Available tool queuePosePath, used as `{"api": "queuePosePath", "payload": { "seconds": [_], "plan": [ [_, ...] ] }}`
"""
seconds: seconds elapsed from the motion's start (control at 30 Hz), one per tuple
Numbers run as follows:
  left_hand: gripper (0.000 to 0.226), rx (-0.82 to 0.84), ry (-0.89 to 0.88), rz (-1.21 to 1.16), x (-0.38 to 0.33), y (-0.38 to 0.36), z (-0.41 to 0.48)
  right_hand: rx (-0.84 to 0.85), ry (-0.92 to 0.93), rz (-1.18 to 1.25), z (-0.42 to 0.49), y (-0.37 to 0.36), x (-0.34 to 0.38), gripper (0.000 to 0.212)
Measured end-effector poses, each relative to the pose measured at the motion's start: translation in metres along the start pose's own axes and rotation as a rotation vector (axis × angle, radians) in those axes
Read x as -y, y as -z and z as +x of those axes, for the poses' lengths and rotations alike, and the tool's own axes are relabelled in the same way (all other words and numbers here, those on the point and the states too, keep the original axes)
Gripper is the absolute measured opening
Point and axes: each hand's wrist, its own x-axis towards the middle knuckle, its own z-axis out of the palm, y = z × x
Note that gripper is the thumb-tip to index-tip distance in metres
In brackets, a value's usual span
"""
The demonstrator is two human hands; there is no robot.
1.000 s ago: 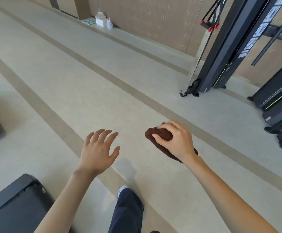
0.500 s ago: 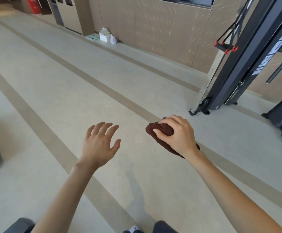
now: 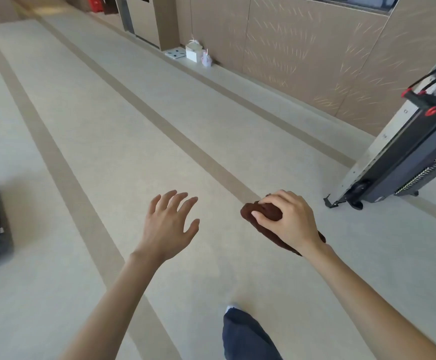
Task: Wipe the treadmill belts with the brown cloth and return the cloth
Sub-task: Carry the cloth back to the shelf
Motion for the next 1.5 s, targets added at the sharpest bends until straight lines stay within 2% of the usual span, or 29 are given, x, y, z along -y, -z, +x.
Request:
{"api": "queuePosePath", "payload": {
  "seconds": [0.23, 0.4, 0.5, 0.67, 0.83, 1.07, 1.3, 1.5],
  "plan": [
    [0.06, -0.065, 0.044, -0.027, -0.001, 0.005, 0.126, -0.045, 0.052, 0.045, 0.138, -0.021, -0.054, 0.021],
    [0.059, -0.058, 0.073, -0.033, 0.018, -0.008, 0.185, -0.028, 0.061, 0.082, 0.189, -0.064, -0.075, 0.021],
    [0.06, -0.032, 0.092, -0.045, 0.043, -0.019, 0.22, 0.035, 0.07, 0.08, 0.217, -0.098, -0.087, 0.02],
    [0.061, -0.021, 0.07, -0.045, 0.096, -0.031, 0.301, 0.042, 0.033, 0.084, 0.293, -0.148, -0.095, 0.019],
    [0.057, -0.024, 0.05, -0.038, 0.154, -0.021, 0.399, 0.006, 0.042, 0.056, 0.401, -0.183, -0.09, 0.02],
    [0.063, -0.035, 0.012, -0.032, 0.22, -0.009, 0.502, -0.049, 0.124, 0.009, 0.515, -0.235, -0.088, 0.022],
    [0.061, 0.041, 0.057, -0.012, 0.278, -0.04, 0.579, -0.002, 0.173, 0.018, 0.587, -0.299, -0.115, 0.021],
    [0.056, 0.01, 0.054, 0.028, 0.317, -0.042, 0.705, -0.009, 0.161, 0.035, 0.7, -0.342, -0.153, 0.021]
  ]
}}
